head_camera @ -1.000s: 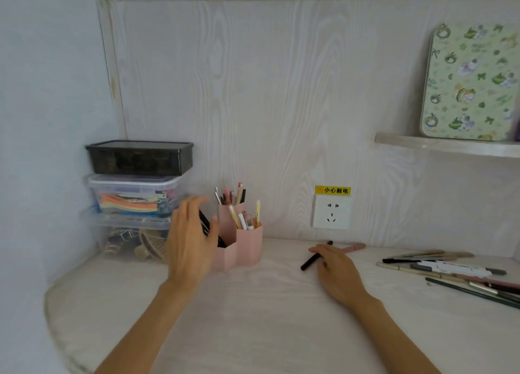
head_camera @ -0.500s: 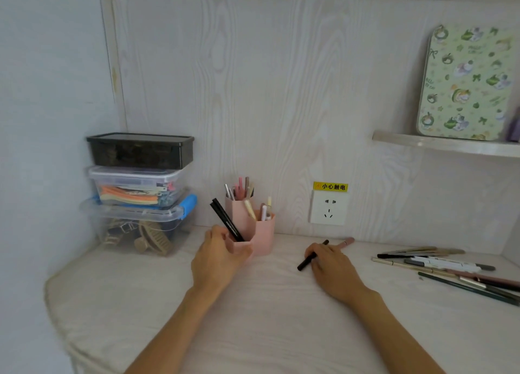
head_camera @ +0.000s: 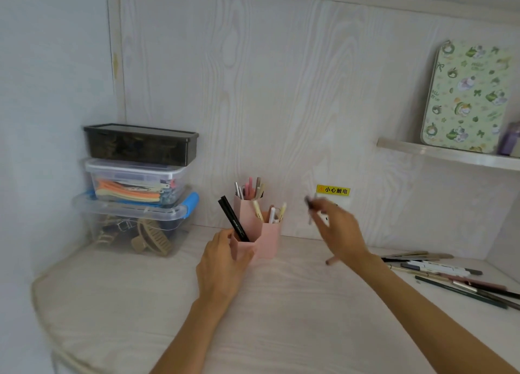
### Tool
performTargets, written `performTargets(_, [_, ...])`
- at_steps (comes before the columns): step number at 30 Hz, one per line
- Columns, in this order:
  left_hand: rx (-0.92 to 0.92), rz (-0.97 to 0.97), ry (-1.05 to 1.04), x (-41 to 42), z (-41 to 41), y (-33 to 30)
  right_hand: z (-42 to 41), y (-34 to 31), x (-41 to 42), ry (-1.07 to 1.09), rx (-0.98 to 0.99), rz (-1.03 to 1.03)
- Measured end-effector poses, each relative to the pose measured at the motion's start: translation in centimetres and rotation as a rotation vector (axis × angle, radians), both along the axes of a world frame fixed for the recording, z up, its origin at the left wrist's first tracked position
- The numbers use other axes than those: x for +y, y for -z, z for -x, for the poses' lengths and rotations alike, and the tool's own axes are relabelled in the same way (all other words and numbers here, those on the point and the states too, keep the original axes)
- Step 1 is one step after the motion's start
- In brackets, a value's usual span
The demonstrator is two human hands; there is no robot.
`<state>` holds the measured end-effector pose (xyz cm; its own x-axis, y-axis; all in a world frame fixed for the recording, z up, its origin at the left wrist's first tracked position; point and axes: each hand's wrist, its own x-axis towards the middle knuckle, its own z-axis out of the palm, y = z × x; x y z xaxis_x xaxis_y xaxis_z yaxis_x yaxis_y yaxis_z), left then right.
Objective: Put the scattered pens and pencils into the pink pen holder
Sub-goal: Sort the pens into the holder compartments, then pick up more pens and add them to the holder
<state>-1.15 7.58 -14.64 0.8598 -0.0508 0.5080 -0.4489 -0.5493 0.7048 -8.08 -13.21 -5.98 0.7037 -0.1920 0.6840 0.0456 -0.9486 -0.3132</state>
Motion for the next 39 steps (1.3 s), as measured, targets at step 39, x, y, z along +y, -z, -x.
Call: performTargets(39, [-0.22, -0.206, 0.123, -2.2, 4.0, -2.9, 6.8, 6.1, -6.5, 0.301, 0.164, 0.066])
